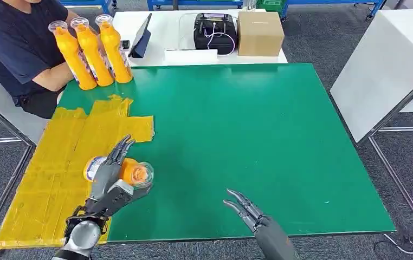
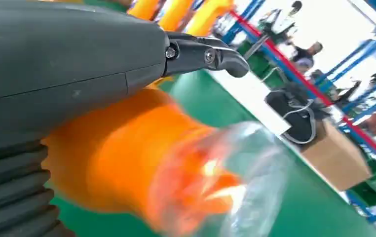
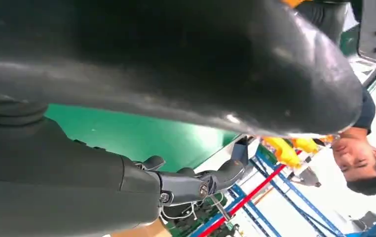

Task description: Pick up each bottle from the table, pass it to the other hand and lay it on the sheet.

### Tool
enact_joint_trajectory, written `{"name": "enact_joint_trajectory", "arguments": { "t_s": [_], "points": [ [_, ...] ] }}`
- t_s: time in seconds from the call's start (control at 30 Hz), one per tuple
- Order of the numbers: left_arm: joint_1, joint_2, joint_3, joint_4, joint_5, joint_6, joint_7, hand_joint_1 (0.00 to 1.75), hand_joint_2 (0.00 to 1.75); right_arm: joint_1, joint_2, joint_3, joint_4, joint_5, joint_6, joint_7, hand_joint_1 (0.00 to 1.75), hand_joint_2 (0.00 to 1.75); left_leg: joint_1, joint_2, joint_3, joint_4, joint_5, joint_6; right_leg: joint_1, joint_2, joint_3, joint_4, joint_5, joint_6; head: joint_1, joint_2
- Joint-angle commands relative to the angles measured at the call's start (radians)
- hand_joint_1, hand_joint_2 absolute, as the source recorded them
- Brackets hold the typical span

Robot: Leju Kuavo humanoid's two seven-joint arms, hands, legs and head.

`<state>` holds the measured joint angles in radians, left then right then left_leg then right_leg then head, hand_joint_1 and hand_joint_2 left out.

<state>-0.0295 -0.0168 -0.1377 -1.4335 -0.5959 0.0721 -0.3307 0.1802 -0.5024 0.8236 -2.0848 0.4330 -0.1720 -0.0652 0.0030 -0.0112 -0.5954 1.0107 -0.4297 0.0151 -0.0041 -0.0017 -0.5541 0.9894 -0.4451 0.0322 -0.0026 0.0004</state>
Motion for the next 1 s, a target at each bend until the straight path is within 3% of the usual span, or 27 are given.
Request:
{"name": "enact_joint_trajectory", "arguments": {
  "t_s": [0.03,0.2,0.3,0.43,0.5,0.6,0.77,0.8,0.83,0.9,1.0],
  "points": [
    [0.031,-0.020,0.040,-0.046,0.011,-0.010,-0.006,0.00,0.00,0.014,-0.031,0.095,0.016,0.014,-0.001,-0.012,0.00,0.00,0.001,0.001,-0.001,0.000,0.000,0.000,0.001,0.000,-0.001,-0.001,0.001,-0.002,0.000,0.000],
    [0.013,0.005,0.018,0.022,-0.118,0.022,0.037,0.00,0.00,0.004,-0.034,0.106,0.020,0.009,-0.005,-0.008,0.00,0.00,0.001,0.001,-0.002,-0.001,0.000,0.000,0.001,-0.001,-0.001,-0.002,0.000,-0.002,0.000,0.000],
    [-0.028,0.054,-0.077,0.144,-0.433,0.150,0.126,0.00,0.00,-0.001,-0.037,0.106,0.020,0.011,0.002,-0.008,0.00,0.00,0.000,0.000,-0.003,-0.001,0.001,0.000,0.000,-0.001,-0.002,-0.002,0.001,-0.002,0.000,0.000],
    [-0.103,0.045,-0.132,0.338,-0.570,0.203,0.197,0.00,0.00,-0.012,-0.028,0.088,0.029,0.001,0.036,-0.019,0.00,0.00,0.000,-0.002,-0.003,-0.002,0.002,0.000,0.000,-0.004,-0.003,-0.002,0.001,-0.002,0.000,0.000],
    [-0.109,-0.004,-0.064,0.372,-0.398,0.194,0.122,0.00,0.00,-0.006,-0.021,0.080,0.031,0.000,0.042,-0.019,0.00,0.00,0.000,-0.001,-0.004,-0.002,0.002,0.001,0.000,-0.003,-0.004,-0.002,0.001,-0.002,0.000,0.000],
    [-0.027,-0.068,0.052,0.175,-0.042,0.046,0.001,0.00,0.00,0.021,-0.019,0.096,0.010,0.028,-0.005,-0.017,0.00,0.00,0.001,0.001,-0.004,-0.001,0.000,0.000,0.001,-0.001,-0.003,-0.003,0.001,-0.002,0.000,0.000],
    [-0.015,-0.066,0.050,0.136,-0.043,0.031,0.024,0.00,0.00,0.021,-0.020,0.102,0.007,0.032,-0.010,-0.013,0.00,0.00,0.000,0.001,-0.005,0.000,0.000,0.001,0.001,-0.001,-0.005,-0.001,0.000,-0.002,0.000,0.000],
    [0.007,-0.123,0.122,0.066,0.257,-0.119,-0.028,0.00,0.00,0.027,0.000,0.089,0.006,0.102,-0.072,-0.016,0.00,0.00,0.001,0.001,-0.004,0.000,0.000,0.000,0.001,-0.002,-0.003,-0.002,0.000,-0.002,0.000,0.000],
    [0.046,-0.148,0.128,-0.055,0.410,-0.196,-0.042,0.00,0.00,0.037,0.031,0.076,-0.006,0.131,-0.125,-0.019,0.00,0.00,0.000,0.001,-0.006,0.000,0.000,0.000,0.000,-0.001,-0.005,-0.001,0.000,-0.002,0.000,0.000],
    [0.116,-0.138,0.068,-0.250,0.555,-0.279,-0.018,0.00,0.00,0.048,0.077,0.053,-0.024,0.144,-0.183,-0.040,0.00,0.00,0.001,0.003,-0.009,0.002,-0.001,0.000,0.002,0.000,-0.008,0.001,0.000,-0.002,0.000,0.000],
    [0.207,-0.110,-0.028,-0.459,0.617,-0.277,-0.002,0.00,0.00,0.061,0.101,0.036,-0.046,0.136,-0.201,-0.047,0.00,0.00,0.001,0.004,-0.010,0.003,-0.001,0.000,0.002,0.001,-0.010,0.001,0.000,-0.002,0.001,0.000]
  ]
}}
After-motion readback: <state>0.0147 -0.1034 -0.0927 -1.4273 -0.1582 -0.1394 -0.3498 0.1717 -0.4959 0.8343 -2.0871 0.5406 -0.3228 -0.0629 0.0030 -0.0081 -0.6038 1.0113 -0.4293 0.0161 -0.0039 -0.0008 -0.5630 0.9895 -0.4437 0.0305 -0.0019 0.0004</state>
